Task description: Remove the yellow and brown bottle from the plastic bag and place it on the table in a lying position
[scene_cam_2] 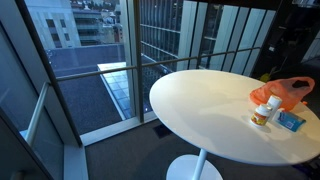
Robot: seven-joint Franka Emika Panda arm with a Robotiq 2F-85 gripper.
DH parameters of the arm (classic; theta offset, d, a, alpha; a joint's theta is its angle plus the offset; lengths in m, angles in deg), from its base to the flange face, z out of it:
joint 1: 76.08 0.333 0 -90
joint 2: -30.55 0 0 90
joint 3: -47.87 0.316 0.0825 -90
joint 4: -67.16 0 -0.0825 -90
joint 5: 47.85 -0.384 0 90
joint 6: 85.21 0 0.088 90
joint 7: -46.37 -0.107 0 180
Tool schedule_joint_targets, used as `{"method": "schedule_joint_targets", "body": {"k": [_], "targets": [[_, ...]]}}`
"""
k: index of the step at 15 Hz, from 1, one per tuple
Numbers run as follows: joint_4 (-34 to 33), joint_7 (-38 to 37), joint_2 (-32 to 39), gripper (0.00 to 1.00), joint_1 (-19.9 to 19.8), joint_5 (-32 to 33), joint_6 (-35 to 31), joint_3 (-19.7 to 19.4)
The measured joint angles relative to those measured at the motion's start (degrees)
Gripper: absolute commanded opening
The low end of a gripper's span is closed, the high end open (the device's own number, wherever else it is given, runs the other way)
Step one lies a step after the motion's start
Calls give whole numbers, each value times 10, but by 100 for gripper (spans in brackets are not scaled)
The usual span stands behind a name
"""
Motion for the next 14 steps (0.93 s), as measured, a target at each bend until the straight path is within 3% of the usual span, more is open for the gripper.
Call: {"method": "schedule_joint_targets", "body": {"k": [14], "targets": [[-121, -46, 157, 100, -80, -21, 35, -88]]}}
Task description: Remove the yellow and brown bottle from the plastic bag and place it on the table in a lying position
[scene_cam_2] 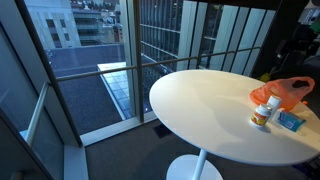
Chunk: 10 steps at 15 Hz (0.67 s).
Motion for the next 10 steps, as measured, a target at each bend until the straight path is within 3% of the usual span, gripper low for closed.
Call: {"method": "schedule_joint_targets", "body": {"k": [10], "targets": [[-75, 23, 122, 100, -27, 0, -4, -21]]}}
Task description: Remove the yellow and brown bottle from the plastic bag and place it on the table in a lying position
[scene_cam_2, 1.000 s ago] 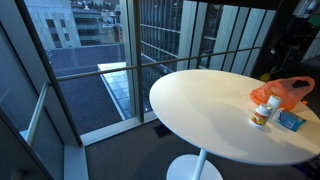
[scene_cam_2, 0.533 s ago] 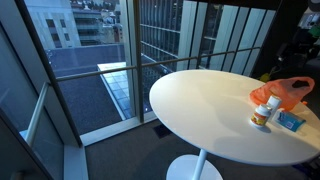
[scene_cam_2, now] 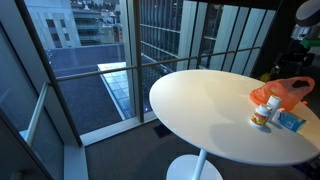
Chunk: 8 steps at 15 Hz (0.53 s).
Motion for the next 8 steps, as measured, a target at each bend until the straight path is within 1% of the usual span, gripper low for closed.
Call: {"method": "schedule_joint_targets", "body": {"k": [8], "targets": [[-6, 8, 10, 100, 0, 0, 1, 0]]}}
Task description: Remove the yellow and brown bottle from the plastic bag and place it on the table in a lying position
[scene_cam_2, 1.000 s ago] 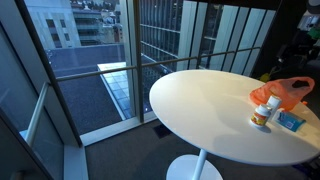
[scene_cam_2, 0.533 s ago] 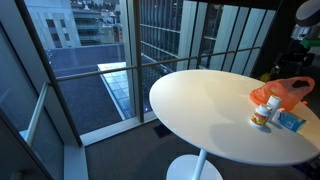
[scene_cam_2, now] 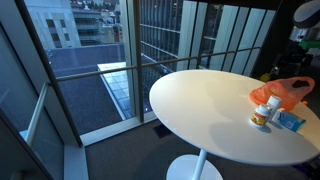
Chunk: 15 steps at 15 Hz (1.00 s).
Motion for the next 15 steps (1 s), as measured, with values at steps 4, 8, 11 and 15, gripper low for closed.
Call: {"method": "schedule_joint_targets", "body": {"k": [4, 8, 11, 15], "targets": [[6, 0, 1, 100, -1, 0, -10, -1], [21, 1, 6, 100, -9, 0, -42, -7], [33, 5, 18, 100, -15, 0, -67, -9], [45, 16, 45, 100, -15, 0, -98, -8]]}}
